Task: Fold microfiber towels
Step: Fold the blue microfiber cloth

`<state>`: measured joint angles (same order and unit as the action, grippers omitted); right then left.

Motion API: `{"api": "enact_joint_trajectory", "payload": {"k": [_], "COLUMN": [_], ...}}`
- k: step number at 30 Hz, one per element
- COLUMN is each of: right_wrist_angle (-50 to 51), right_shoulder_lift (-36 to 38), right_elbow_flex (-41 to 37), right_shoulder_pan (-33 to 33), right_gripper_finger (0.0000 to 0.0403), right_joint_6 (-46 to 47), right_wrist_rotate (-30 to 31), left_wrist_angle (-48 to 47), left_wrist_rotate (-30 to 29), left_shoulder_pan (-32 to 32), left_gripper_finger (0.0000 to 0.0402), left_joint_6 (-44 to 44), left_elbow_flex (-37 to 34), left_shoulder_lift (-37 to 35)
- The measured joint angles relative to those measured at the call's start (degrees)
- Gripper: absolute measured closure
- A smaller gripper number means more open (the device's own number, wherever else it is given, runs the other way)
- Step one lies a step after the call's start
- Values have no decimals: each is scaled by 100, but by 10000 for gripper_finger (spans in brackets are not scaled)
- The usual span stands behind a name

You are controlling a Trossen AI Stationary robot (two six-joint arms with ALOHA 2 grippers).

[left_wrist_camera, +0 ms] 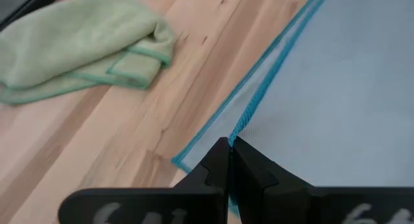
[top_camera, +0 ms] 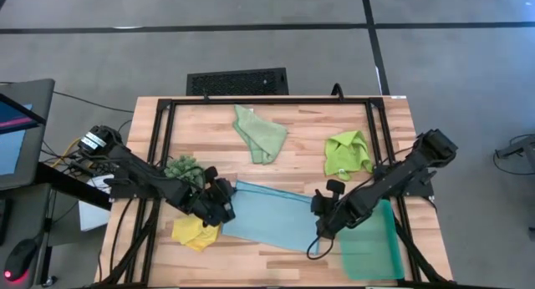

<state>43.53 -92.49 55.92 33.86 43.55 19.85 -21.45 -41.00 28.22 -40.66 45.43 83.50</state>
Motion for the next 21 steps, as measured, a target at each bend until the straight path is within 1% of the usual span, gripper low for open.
{"api": "enact_joint_trajectory", "payload": {"k": [2, 6, 10, 15, 21], "right_wrist_angle": [40, 221, 291, 297, 213], "right_shoulder_lift": [-161, -464, -514, -217, 324], "right_elbow_flex": [3, 2, 2, 24, 35], "right_shoulder_pan": [-33, -115, -95, 12, 179], "right_gripper_finger": [394, 394, 394, 394, 394], "right_joint_6": [0, 0, -3, -8, -2], "right_wrist_rotate": [0, -4, -8, -30, -28], "left_wrist_angle": [111, 633, 914, 1366, 1327], "left_wrist_rotate": [1, 67, 169, 432, 613], "left_shoulder_pan": [-39, -83, -89, -69, 44], "left_gripper_finger": [401, 401, 401, 401, 401], "left_joint_6": [-57, 28, 138, 430, 568], "left_elbow_flex": [-114, -359, -448, -441, -122], "left_shoulder_lift": [0, 0, 0, 0, 0]}}
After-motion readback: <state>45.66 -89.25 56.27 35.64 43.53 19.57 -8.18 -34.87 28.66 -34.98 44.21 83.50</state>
